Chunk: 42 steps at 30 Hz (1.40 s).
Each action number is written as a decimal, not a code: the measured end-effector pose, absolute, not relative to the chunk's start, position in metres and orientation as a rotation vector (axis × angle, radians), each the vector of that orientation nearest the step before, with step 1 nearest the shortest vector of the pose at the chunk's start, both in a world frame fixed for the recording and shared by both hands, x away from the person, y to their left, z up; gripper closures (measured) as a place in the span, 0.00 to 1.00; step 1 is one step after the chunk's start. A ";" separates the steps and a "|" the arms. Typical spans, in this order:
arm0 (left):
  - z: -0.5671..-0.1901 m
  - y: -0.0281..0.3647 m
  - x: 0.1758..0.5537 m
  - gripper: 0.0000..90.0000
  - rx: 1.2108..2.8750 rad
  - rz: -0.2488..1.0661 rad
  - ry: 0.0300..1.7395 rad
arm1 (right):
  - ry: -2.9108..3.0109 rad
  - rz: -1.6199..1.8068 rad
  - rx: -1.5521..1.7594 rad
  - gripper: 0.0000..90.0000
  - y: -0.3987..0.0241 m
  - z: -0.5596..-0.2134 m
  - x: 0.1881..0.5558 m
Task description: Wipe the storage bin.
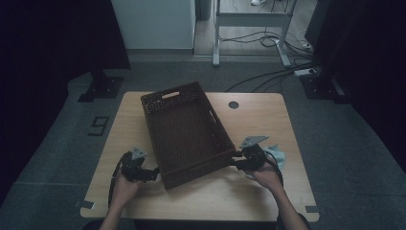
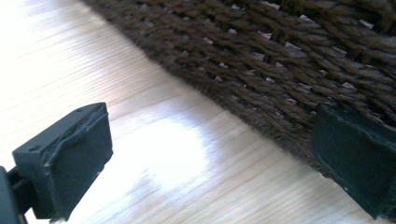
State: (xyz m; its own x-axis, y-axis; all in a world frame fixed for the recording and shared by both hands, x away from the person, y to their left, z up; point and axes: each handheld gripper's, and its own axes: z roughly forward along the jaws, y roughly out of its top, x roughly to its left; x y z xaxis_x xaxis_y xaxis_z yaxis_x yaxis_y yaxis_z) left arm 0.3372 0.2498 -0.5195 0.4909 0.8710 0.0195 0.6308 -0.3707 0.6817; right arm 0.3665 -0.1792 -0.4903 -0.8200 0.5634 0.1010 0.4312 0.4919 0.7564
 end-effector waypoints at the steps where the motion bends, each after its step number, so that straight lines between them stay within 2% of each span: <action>1: -0.519 0.252 0.337 0.00 2.118 0.519 1.246 | 2.580 1.237 0.858 0.64 -0.178 -0.490 0.365; 9: -0.505 0.274 0.339 0.00 2.063 0.558 1.367 | 2.640 1.259 0.788 0.71 -0.162 -0.489 0.354; 21: -0.487 0.300 0.336 0.04 2.075 0.567 1.449 | 2.707 1.286 0.696 0.73 -0.141 -0.489 0.339; 28: -0.468 0.312 0.340 0.16 2.040 0.551 1.452 | 2.698 1.243 0.715 0.64 -0.150 -0.491 0.336; 34: -0.444 0.305 0.346 0.18 2.041 0.546 1.408 | 2.635 1.173 0.792 0.54 -0.170 -0.492 0.340; 42: -0.410 0.280 0.352 0.16 2.061 0.536 1.315 | 2.570 1.131 0.891 0.44 -0.188 -0.493 0.346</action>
State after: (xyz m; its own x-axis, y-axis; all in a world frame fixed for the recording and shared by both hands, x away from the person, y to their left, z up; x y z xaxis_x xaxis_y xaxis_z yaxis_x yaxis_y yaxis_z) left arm 0.3522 0.2796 -0.4099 0.4193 0.9078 0.0044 0.6524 -0.3047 0.6939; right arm 0.3458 -0.1884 -0.4930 -0.7996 0.5975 0.0604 0.4480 0.5265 0.7225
